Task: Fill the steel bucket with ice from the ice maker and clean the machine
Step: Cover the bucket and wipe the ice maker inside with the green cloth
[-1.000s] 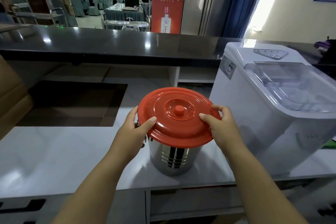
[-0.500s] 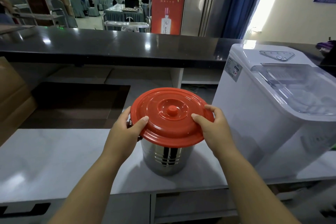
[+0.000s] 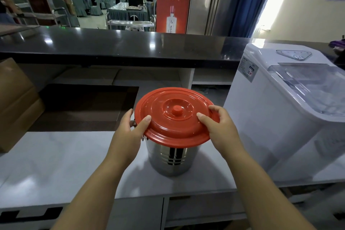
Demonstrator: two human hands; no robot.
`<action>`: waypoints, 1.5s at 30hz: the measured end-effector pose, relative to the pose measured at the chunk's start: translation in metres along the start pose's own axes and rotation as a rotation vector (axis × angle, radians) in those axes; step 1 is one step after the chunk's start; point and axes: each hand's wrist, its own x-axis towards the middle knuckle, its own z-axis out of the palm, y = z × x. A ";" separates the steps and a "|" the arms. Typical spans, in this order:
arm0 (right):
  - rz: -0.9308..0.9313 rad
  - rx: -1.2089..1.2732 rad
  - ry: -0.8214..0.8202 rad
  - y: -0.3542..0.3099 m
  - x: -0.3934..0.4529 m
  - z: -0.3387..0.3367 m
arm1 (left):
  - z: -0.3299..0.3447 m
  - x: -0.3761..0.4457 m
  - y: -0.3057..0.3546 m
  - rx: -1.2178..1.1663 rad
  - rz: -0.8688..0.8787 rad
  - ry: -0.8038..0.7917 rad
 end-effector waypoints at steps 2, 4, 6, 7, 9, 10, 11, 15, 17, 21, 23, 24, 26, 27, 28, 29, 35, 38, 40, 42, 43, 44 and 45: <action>-0.019 -0.024 0.009 -0.002 -0.002 -0.001 | -0.002 -0.003 0.001 0.046 -0.002 0.053; -0.044 -0.030 0.037 -0.004 -0.005 -0.003 | -0.004 -0.007 0.004 0.088 0.041 0.118; -0.063 -0.037 0.089 -0.006 -0.007 -0.007 | -0.007 -0.010 0.007 0.130 0.100 0.190; -0.071 -0.056 0.120 -0.006 -0.007 -0.009 | -0.009 -0.011 0.009 0.140 0.131 0.224; -0.083 -0.068 0.186 -0.006 -0.008 -0.014 | -0.011 -0.014 0.015 0.152 0.203 0.268; -0.091 -0.050 0.215 -0.007 -0.009 -0.017 | -0.012 -0.015 0.018 0.155 0.234 0.285; -0.101 -0.031 0.241 -0.008 -0.010 -0.020 | -0.012 -0.017 0.023 0.153 0.266 0.300; -0.172 0.015 0.278 -0.015 -0.018 -0.035 | -0.009 -0.028 0.041 0.108 0.367 0.338; -0.204 0.053 0.262 -0.018 -0.024 -0.045 | -0.003 -0.037 0.051 0.072 0.394 0.334; -0.247 0.067 0.210 -0.021 -0.034 -0.075 | 0.023 -0.065 0.078 0.009 0.449 0.286; -0.260 0.065 0.179 -0.022 -0.038 -0.092 | 0.039 -0.078 0.090 -0.017 0.469 0.266; -0.262 0.068 0.159 -0.023 -0.040 -0.102 | 0.048 -0.084 0.094 -0.033 0.474 0.254; -0.264 0.068 0.127 -0.025 -0.045 -0.120 | 0.065 -0.094 0.101 -0.055 0.481 0.224; -0.273 0.066 0.115 -0.026 -0.048 -0.134 | 0.078 -0.101 0.106 -0.058 0.481 0.207; -0.281 0.066 0.102 -0.026 -0.051 -0.143 | 0.087 -0.106 0.108 -0.056 0.479 0.193; -0.285 0.067 0.094 -0.026 -0.053 -0.154 | 0.099 -0.111 0.111 -0.061 0.479 0.180; -0.292 0.077 0.100 -0.012 -0.066 -0.232 | 0.185 -0.147 0.117 -0.070 0.468 0.040; -0.275 0.055 0.115 0.002 -0.070 -0.270 | 0.228 -0.165 0.117 -0.056 0.450 -0.020; -0.268 0.033 0.123 0.010 -0.072 -0.293 | 0.254 -0.175 0.117 -0.058 0.441 -0.047; -0.258 0.011 0.135 0.019 -0.074 -0.316 | 0.278 -0.183 0.116 -0.063 0.424 -0.084; -0.249 0.009 0.142 0.024 -0.075 -0.327 | 0.289 -0.187 0.117 -0.060 0.415 -0.108; -0.238 0.012 0.147 0.028 -0.076 -0.337 | 0.300 -0.191 0.116 -0.052 0.409 -0.132; -0.223 0.013 0.155 0.034 -0.077 -0.348 | 0.312 -0.195 0.116 -0.048 0.403 -0.152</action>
